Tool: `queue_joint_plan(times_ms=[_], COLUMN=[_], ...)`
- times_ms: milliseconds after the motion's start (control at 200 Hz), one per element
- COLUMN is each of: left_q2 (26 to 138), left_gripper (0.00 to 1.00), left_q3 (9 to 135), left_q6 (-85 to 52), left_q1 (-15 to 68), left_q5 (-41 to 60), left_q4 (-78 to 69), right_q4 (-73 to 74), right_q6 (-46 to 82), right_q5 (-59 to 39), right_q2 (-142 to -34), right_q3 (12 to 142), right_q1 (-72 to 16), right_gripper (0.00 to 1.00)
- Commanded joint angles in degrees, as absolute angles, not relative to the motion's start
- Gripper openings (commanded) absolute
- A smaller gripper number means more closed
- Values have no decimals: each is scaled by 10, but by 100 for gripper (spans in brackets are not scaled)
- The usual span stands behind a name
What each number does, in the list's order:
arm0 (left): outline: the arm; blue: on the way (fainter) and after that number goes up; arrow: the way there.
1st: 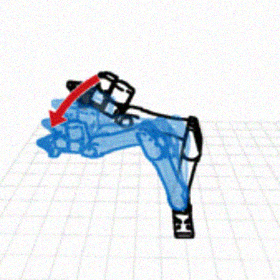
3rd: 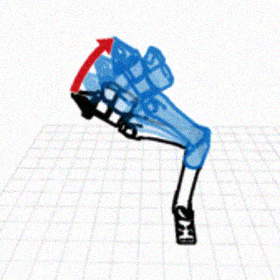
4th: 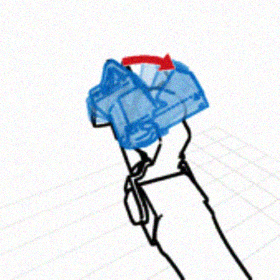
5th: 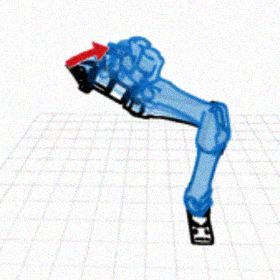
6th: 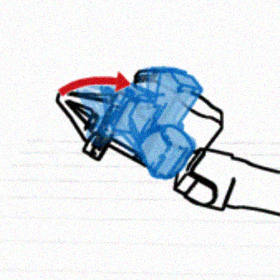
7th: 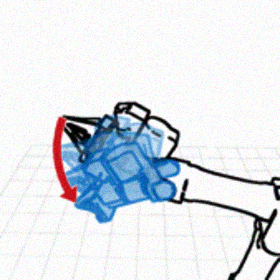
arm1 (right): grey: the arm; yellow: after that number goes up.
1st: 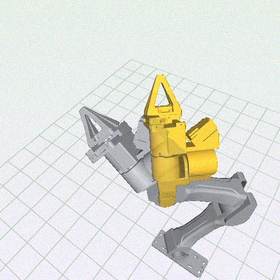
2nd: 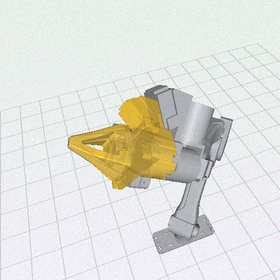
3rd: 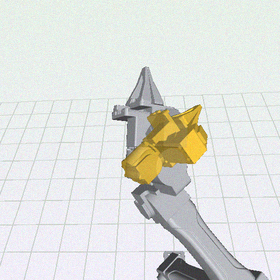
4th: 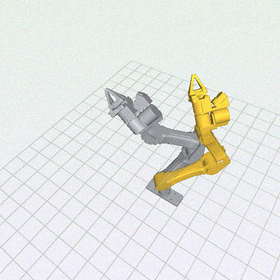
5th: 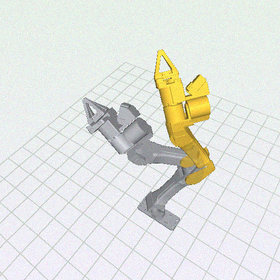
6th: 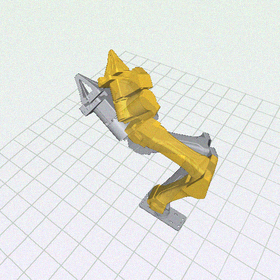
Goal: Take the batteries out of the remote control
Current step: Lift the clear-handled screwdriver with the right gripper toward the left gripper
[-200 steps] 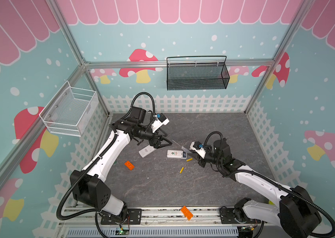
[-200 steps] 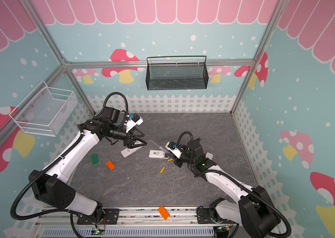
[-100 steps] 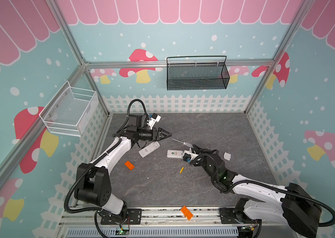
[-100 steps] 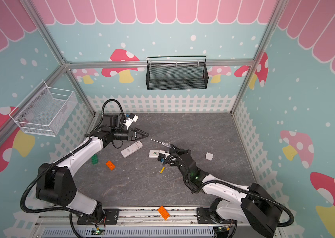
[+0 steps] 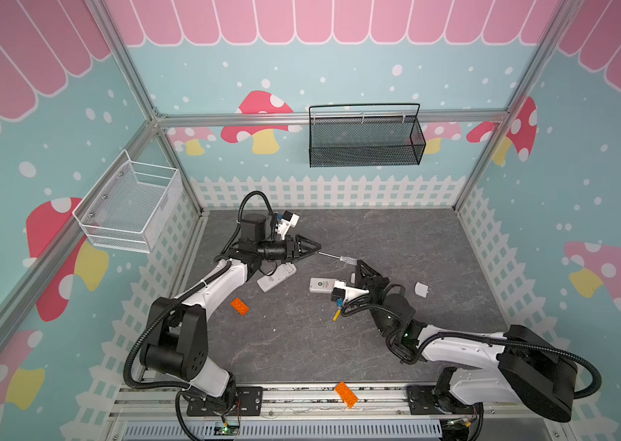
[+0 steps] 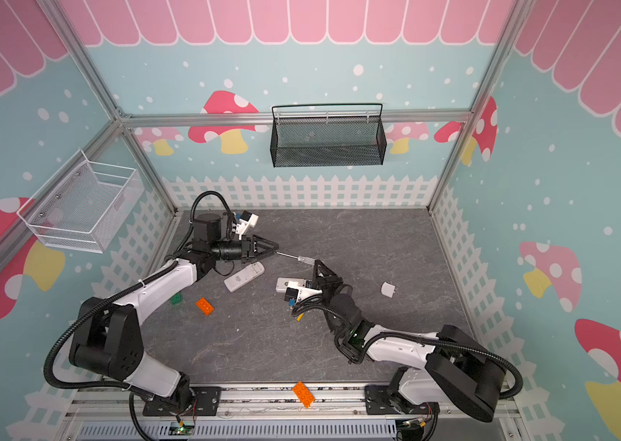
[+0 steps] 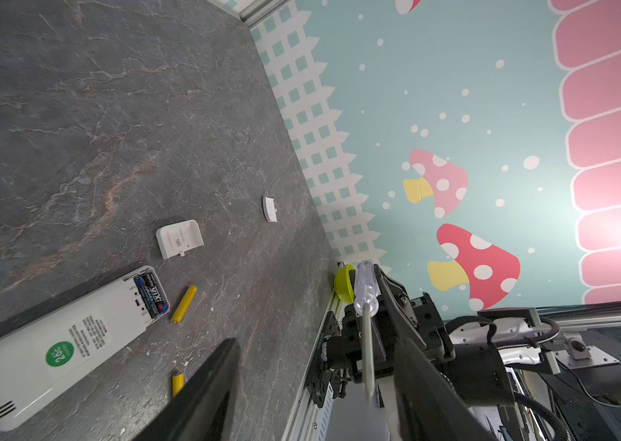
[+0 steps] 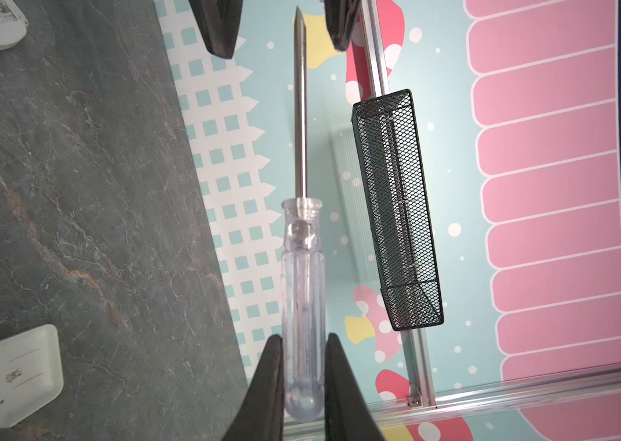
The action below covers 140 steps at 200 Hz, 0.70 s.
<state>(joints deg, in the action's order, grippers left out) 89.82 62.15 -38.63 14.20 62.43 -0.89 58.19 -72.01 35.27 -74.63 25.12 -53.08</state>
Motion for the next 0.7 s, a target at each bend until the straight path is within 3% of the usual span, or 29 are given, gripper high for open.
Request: queue_joint_plan(times_ms=[0,200,435,696], left_q2=[907,909,915,919], left_gripper=[61,56,40,39], left_q3=[622,622,627,624], left_q6=[-398,-391,-376,-349], left_q1=[152,165,171,174], left_q5=[633,642,639,629], left_q4=[-30,-30,-10,12], right_q4=[633,636,649,667], right_q6=[-766,-767,-761,-755], right_q5=[358,357,356,351], right_q2=[-759,-777,-807,-838], right_q3=[247,255,264,276], right_q1=[-538,-539,-538,-532], right_gripper=[0,0,0,0])
